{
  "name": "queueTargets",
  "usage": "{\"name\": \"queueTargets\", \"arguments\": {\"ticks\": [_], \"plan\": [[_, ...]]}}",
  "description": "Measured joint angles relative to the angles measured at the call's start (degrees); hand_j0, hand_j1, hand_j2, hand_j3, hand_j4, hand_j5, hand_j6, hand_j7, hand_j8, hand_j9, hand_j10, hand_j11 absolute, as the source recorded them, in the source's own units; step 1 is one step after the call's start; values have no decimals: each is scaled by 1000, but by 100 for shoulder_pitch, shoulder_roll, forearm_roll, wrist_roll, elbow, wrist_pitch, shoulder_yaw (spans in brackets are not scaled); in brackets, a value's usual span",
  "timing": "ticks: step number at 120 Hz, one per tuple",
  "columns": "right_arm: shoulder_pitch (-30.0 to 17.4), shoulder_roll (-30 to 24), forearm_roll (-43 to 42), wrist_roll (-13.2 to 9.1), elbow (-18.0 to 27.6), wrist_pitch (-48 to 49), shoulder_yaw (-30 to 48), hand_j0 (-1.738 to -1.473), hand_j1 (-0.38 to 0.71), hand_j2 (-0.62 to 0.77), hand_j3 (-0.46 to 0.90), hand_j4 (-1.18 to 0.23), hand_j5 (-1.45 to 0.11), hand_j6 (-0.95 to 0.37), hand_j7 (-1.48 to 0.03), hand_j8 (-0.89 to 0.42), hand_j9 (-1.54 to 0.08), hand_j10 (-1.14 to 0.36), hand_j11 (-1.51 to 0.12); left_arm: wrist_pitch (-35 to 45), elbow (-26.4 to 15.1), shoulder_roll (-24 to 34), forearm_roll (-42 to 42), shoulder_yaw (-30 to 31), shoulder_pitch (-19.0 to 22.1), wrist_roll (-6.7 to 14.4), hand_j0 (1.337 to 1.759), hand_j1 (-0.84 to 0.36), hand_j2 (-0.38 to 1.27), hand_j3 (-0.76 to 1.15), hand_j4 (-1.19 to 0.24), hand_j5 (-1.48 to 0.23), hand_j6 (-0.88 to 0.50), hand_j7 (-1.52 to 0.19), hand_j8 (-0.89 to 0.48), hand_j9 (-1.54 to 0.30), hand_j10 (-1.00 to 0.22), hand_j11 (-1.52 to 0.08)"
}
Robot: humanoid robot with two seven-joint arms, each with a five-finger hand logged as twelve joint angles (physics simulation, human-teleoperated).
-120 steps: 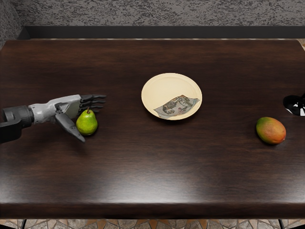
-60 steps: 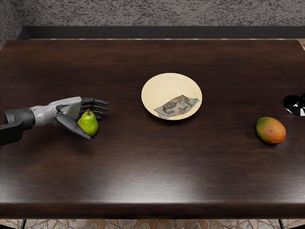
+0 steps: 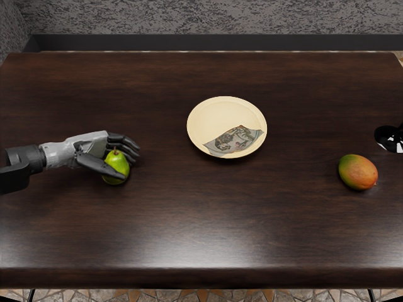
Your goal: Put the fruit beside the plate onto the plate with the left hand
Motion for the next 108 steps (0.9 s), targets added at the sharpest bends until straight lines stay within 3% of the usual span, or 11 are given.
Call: {"name": "queueTargets", "arguments": {"ticks": [23,46,108], "plan": [[0,0,-1,-1,0,0,0,-1658,-314,-6,0,-30,-38,-30,-38,-30,-38,-30,-38,13,-41,5,117,22,-1,0,1658,-343,122,0,-586,-761,-586,-761,-585,-761,-542,-758],[-1,0,-1,-1,0,0,0,-1658,-314,-6,0,-30,-38,-30,-38,-30,-38,-29,-38,-15,-54,0,123,5,32,-6,1653,-409,121,0,-659,-890,-659,-890,-658,-891,-493,-899],[-1,0,0,1,0,0,0,-1658,-314,-6,0,-30,-38,-30,-38,-30,-38,-29,-38,-67,-53,0,119,-28,77,-5,1638,-441,59,0,-759,-1230,-728,-1231,-513,-1203,-326,-1167]]}}
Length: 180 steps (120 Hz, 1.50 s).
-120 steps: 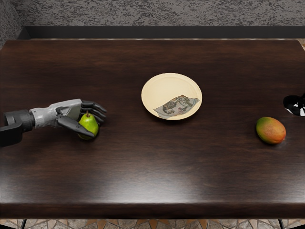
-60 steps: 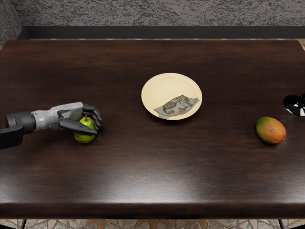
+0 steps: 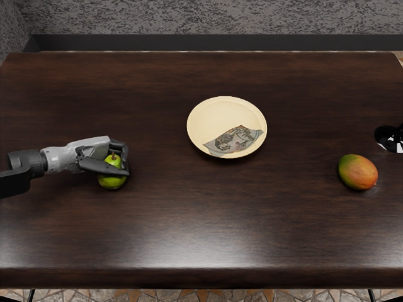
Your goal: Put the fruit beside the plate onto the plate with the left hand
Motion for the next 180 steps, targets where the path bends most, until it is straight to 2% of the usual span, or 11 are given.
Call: {"name": "queueTargets", "arguments": {"ticks": [25,26,32,43,45,67,84,107,145,160,180], "plan": [[1,0,-1,-1,0,0,0,-1658,-314,-6,0,-30,-38,-30,-38,-29,-38,-29,-38,58,-22,49,93,-38,-84,-3,1636,-497,55,0,-795,-1238,-769,-1242,-537,-1216,-341,-1198],[1,0,-1,0,0,0,0,-1658,-314,-6,0,-30,-38,-30,-38,-29,-38,-29,-38,67,-25,47,96,-39,-89,-4,1636,-498,56,0,-802,-1227,-772,-1230,-542,-1203,-380,-1199],[1,0,-1,0,0,0,0,-1658,-314,-6,0,-29,-38,-30,-38,-29,-38,-29,-38,71,-38,11,103,-46,-130,-5,1635,-502,54,0,-804,-1231,-771,-1232,-538,-1211,-335,-1208],[1,0,-1,0,0,0,0,-1658,-314,-5,0,-29,-38,-30,-38,-29,-38,-29,-38,74,-77,-12,72,-60,-355,-4,1634,-503,58,0,-810,-1234,-770,-1231,-530,-1219,-324,-1210],[1,0,-1,0,0,0,0,-1658,-314,-5,0,-29,-38,-30,-38,-29,-38,-29,-38,75,-86,-20,60,-63,-399,-5,1634,-496,43,0,-812,-1231,-772,-1228,-546,-1216,-370,-1210],[1,0,-2,0,0,0,0,-1658,-314,-5,0,-29,-38,-30,-38,-29,-38,-29,-38,88,-122,-296,-97,-64,-762,-5,1637,-457,15,0,-826,-1213,-791,-1210,-586,-1188,-417,-1208],[1,0,-1,-1,0,0,0,-1658,-314,-5,0,-29,-38,-30,-38,-29,-38,-29,-38,88,-130,-406,-274,-49,-1049,-4,1637,-482,31,0,-834,-1203,-801,-1201,-588,-1192,-414,-1207],[1,0,0,1,0,0,0,-1658,-314,-5,0,-29,-38,-29,-38,-29,-38,-29,-38,94,-126,-869,-405,-23,-1306,2,1633,-519,68,0,-839,-1196,-815,-1192,-605,-1199,-419,-1219],[0,0,0,0,0,0,0,-1658,-314,-5,0,-29,-38,-29,-38,-29,-38,-29,-38,89,-75,-1391,-473,52,-1746,17,1629,-520,80,0,-835,-1208,-819,-1216,-587,-1211,-425,-1212],[0,0,-1,0,0,0,0,-1658,-314,-6,0,-29,-38,-29,-38,-29,-38,-29,-38,86,97,-1835,-481,122,-1880,39,1630,-516,89,0,-833,-1211,-819,-1224,-579,-1210,-407,-1209],[1,0,0,-1,0,0,0,-1658,-314,-6,0,-29,-38,-29,-38,-29,-38,-29,-38,92,696,-2254,-467,154,-2038,72,1629,-525,106,0,-839,-1200,-827,-1221,-589,-1214,-410,-1207]]}}
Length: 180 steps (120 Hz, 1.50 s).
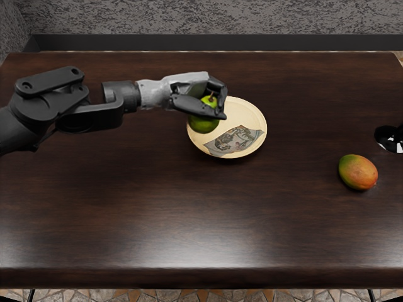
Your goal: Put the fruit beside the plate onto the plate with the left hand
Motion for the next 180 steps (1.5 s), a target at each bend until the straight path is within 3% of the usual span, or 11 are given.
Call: {"name": "queueTargets", "arguments": {"ticks": [26,50,94,95,140,180], "plan": [[0,0,0,0,0,0,0,-1658,-314,-6,0,-29,-38,-30,-38,-29,-38,-29,-38,-3,969,-717,50,0,-92,85,1627,-524,110,0,-841,-1194,-823,-1222,-581,-1222,-405,-1211],[0,0,0,2,0,0,0,-1658,-314,-6,0,-29,-38,-29,-38,-29,-38,-29,-38,-2,1439,-1103,263,4,-43,129,1627,-526,116,0,-841,-1184,-827,-1213,-585,-1216,-409,-1208],[-1,0,-1,0,0,0,0,-1658,-314,-6,0,-29,-38,-30,-38,-29,-38,-29,-38,0,1557,-1200,586,17,108,148,1629,-524,120,0,-840,-1155,-826,-1181,-605,-1195,-414,-1193],[-1,0,0,0,0,0,0,-1658,-314,-6,0,-29,-38,-30,-38,-29,-38,-29,-38,2,1557,-1200,588,17,115,148,1629,-522,117,0,-841,-1152,-827,-1178,-597,-1191,-451,-1193],[0,0,0,1,0,0,0,-1658,-314,-6,0,-29,-38,-30,-38,-29,-38,-29,-38,4,1558,-1200,611,15,124,189,1628,-522,124,0,-836,-1129,-823,-1149,-613,-1178,-419,-1183],[-1,0,1,1,0,0,0,-1658,-314,-6,0,-30,-38,-30,-38,-30,-38,-29,-38,-9,1514,-1200,538,-44,256,225,1650,-412,120,0,-667,-880,-664,-884,-620,-891,-568,-895]]}}
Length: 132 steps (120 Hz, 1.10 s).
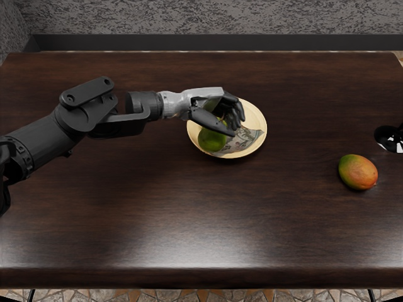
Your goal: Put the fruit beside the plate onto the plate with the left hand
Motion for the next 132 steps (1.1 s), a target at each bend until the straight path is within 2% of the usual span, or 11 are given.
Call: {"name": "queueTargets", "arguments": {"ticks": [1,24,32,57,70,82,118,132], "plan": [[0,0,0,0,0,0,0,-1658,-314,-6,0,-30,-38,-30,-38,-30,-38,-29,-38,2,-2,0,-2,-1,0,-1,1650,-409,120,0,-667,-871,-665,-874,-622,-881,-610,-890],[1,0,0,0,0,0,0,-1658,-314,-6,0,-30,-38,-30,-38,-30,-38,-29,-38,79,-51,0,-25,-72,0,1,1655,-368,120,0,-615,-797,-614,-798,-597,-800,-590,-806],[1,0,0,1,0,0,0,-1658,-314,-6,0,-30,-38,-30,-38,-30,-38,-29,-38,136,-62,0,-37,-193,0,2,1656,-283,107,0,-540,-700,-539,-701,-528,-702,-522,-706],[0,0,0,0,0,0,0,-1658,-314,-6,0,-30,-38,-30,-38,-30,-38,-29,-38,738,-230,0,-65,-524,-9,2,1657,84,47,0,-227,-294,-227,-294,-223,-294,-221,-296],[0,0,0,1,0,0,0,-1658,-314,-6,0,-30,-38,-30,-38,-30,-38,-29,-38,726,-506,0,-64,-575,1,4,1658,194,28,0,-134,-173,-135,-173,-132,-173,-130,-174],[0,0,0,0,0,0,0,-1658,-314,-6,0,-30,-38,-30,-38,-30,-38,-29,-38,322,-696,0,-70,-586,-6,8,1658,255,18,0,-83,-106,-83,-106,-81,-106,-80,-107],[1,0,0,-1,0,0,0,-1658,-314,-6,0,-30,-38,-30,-38,-30,-38,-29,-38,17,-1386,1222,-85,-601,8,10,1658,328,6,0,-20,-25,-20,-24,-20,-24,-19,-25],[1,0,0,0,0,0,0,-1658,-314,-6,0,-30,-38,-30,-38,-30,-38,-29,-38,5,-1612,1757,-93,-585,178,11,1658,338,4,0,-12,-14,-13,-14,-12,-14,-11,-14]]}}
